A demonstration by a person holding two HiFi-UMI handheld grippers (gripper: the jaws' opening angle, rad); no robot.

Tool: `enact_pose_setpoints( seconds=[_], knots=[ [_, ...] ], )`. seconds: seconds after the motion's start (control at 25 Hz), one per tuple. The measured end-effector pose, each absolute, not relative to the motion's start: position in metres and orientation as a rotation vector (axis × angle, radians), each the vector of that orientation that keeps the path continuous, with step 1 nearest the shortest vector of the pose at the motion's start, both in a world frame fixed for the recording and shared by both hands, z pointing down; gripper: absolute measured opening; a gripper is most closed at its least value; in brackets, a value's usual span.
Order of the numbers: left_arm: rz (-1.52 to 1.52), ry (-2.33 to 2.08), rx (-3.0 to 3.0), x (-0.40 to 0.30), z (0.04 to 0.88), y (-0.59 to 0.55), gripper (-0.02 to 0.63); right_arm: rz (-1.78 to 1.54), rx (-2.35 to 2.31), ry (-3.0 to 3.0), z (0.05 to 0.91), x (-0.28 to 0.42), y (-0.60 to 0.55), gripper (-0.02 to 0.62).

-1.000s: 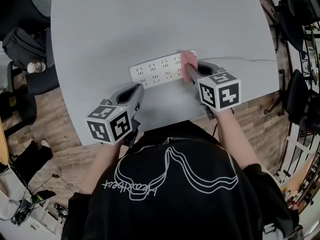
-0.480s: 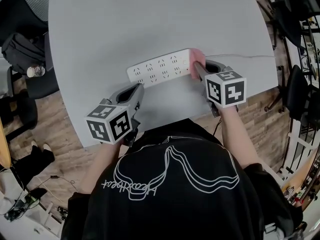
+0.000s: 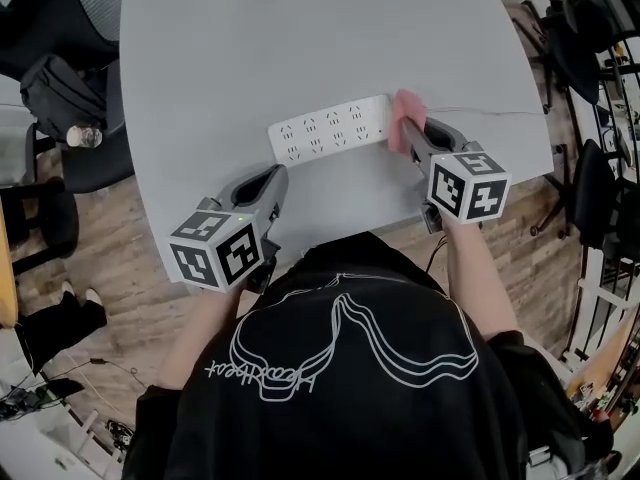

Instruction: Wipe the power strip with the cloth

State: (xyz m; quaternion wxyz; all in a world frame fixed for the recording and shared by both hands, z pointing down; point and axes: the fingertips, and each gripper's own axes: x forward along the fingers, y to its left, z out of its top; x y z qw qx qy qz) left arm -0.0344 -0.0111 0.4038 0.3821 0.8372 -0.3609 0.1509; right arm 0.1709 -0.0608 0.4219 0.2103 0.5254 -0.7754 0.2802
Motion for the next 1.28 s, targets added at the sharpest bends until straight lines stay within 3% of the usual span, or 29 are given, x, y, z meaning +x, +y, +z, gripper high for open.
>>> enact_pose_setpoints(
  seconds=[0.88,1.28],
  knots=[
    [0.102,-0.941,2.510,-0.053,0.240,0.086,0.014,0.514,1.261,-2.801,0.243,0.065,0.081,0.038],
    [0.042,-0.918,2.565,-0.057,0.216,0.100,0.014,0.493,1.190,-2.811,0.228,0.046,0.094,0.035]
  ],
)
